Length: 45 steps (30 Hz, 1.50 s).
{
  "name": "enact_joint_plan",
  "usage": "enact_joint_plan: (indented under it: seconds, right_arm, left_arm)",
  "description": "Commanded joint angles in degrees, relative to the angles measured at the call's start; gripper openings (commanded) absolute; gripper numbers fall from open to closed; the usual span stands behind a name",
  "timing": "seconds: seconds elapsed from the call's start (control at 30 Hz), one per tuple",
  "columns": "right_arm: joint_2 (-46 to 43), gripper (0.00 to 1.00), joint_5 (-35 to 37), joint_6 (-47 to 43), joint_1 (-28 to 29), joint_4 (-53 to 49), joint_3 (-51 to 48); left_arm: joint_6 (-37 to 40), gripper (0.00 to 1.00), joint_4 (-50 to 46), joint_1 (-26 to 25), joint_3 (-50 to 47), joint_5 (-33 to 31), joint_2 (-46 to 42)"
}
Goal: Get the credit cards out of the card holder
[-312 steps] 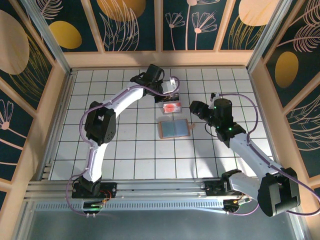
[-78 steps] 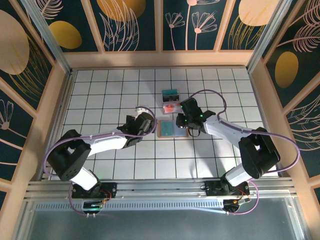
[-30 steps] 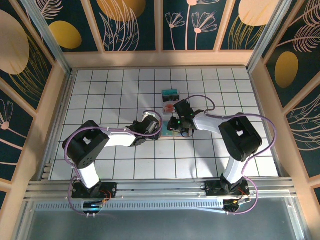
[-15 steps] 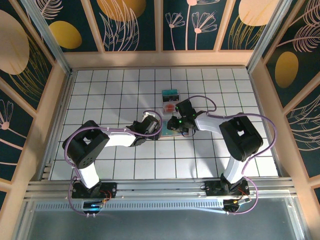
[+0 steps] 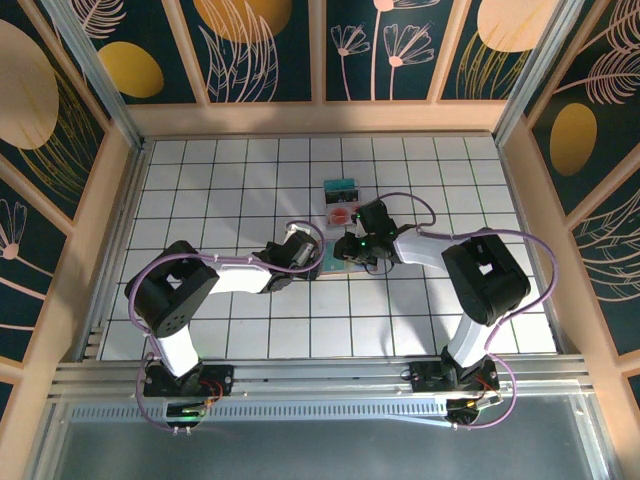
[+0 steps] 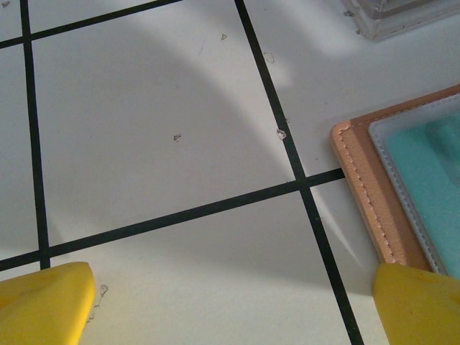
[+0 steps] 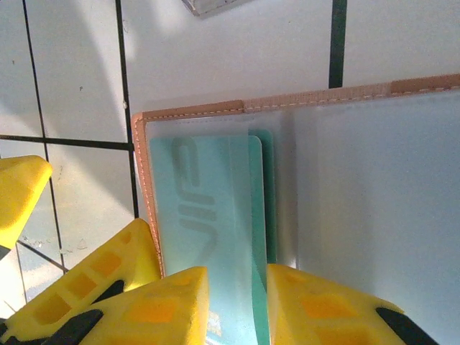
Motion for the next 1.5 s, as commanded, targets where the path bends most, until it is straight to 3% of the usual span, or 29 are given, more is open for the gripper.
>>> enact_joint_plan:
  seconds: [0.0, 0.67, 1.17, 1.47]
  right_arm:
    - [-1.03, 0.28, 1.59, 0.20, 0.19, -0.86, -0.35]
    - [3.47, 0.29, 1.29, -0.76, 0.77, -0.36, -0.53]
    - [-2.22, 0.27, -12.48, 1.50, -0.48, 12.02, -4.88]
    - [-2.32, 0.21, -15.86, 3.46, -1.21, 16.80, -7.01]
  left_arm:
    - [-0.81, 0.99, -1.90, -0.23, 0.04, -0.38, 0.35]
    - [-0.85, 0.99, -2.12, -0.19, 0.60, -0.16, 0.92]
    - [-0.98, 0.99, -3.92, -0.21, -0.38, 0.71, 0.57]
    - [-1.29, 0.99, -5.44, -0.24, -1.27, 0.99, -0.28]
